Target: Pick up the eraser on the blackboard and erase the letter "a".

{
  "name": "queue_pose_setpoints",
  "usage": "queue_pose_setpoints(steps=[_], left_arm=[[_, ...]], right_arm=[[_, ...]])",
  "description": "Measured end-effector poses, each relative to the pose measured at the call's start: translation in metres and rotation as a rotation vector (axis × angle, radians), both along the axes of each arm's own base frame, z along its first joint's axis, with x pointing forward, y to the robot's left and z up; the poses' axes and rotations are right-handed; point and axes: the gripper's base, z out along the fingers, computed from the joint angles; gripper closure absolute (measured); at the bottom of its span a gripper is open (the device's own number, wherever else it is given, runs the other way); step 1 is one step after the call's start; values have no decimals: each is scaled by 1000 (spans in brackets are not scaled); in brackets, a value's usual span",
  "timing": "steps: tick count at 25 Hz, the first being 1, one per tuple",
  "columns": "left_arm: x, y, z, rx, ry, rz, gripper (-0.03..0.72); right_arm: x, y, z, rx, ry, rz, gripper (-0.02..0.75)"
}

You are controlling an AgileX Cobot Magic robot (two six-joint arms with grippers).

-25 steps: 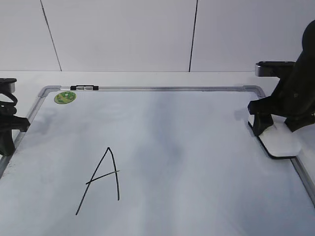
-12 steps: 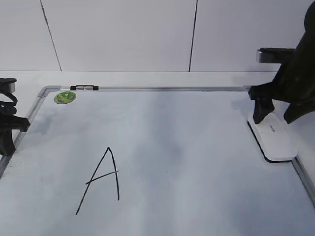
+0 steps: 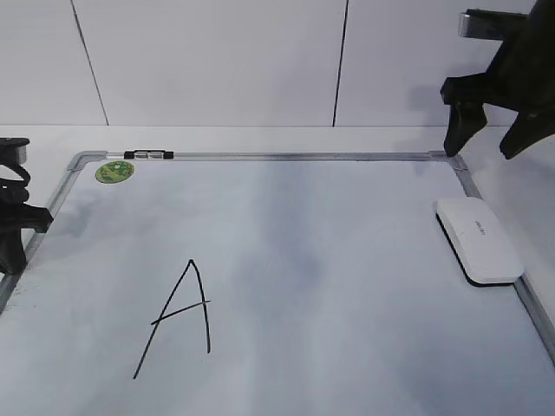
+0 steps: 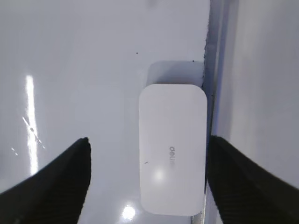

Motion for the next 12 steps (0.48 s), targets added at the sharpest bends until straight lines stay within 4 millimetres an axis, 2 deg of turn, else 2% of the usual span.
queue_pose_setpoints(steps=[2, 8, 12], left_arm=[[0, 0, 0, 0, -4, -10, 603], [2, 0, -1, -1, -24, -16, 377], [2, 0, 0, -1, -19, -18, 346]], right_arm=[[0, 2, 3, 26, -6, -3, 148], [-7, 3, 20, 48, -42, -6, 148], [-14, 3, 34, 53, -75, -5, 148]])
